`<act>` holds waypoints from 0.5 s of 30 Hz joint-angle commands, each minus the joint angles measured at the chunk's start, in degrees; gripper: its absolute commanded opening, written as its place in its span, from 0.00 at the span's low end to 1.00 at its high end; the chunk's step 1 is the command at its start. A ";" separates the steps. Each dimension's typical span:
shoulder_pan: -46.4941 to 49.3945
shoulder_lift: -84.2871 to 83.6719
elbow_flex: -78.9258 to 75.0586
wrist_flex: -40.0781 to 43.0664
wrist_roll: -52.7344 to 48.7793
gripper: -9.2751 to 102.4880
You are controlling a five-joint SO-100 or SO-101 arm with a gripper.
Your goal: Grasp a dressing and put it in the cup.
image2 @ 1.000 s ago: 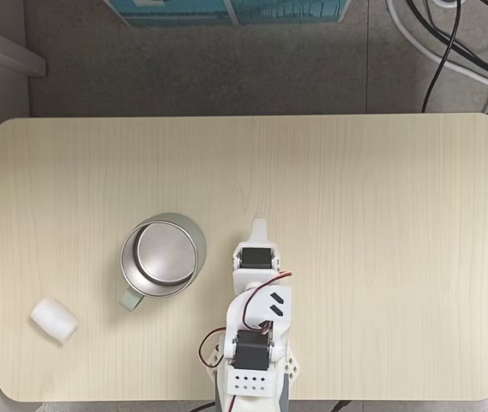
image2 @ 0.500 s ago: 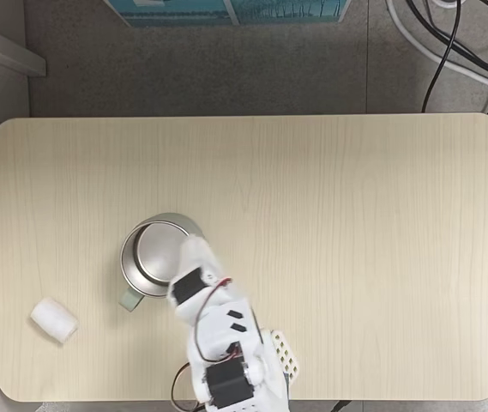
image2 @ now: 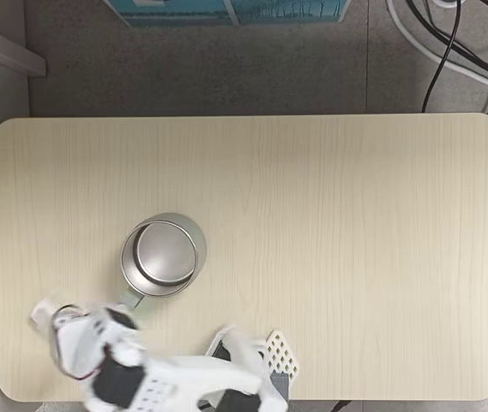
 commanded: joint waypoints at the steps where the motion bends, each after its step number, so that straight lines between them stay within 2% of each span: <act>1: -2.46 4.48 -3.08 -5.27 -1.05 0.33; 8: -5.89 18.02 -9.76 -17.31 -1.23 0.34; 15: -8.35 28.92 -9.93 -24.35 -0.53 0.34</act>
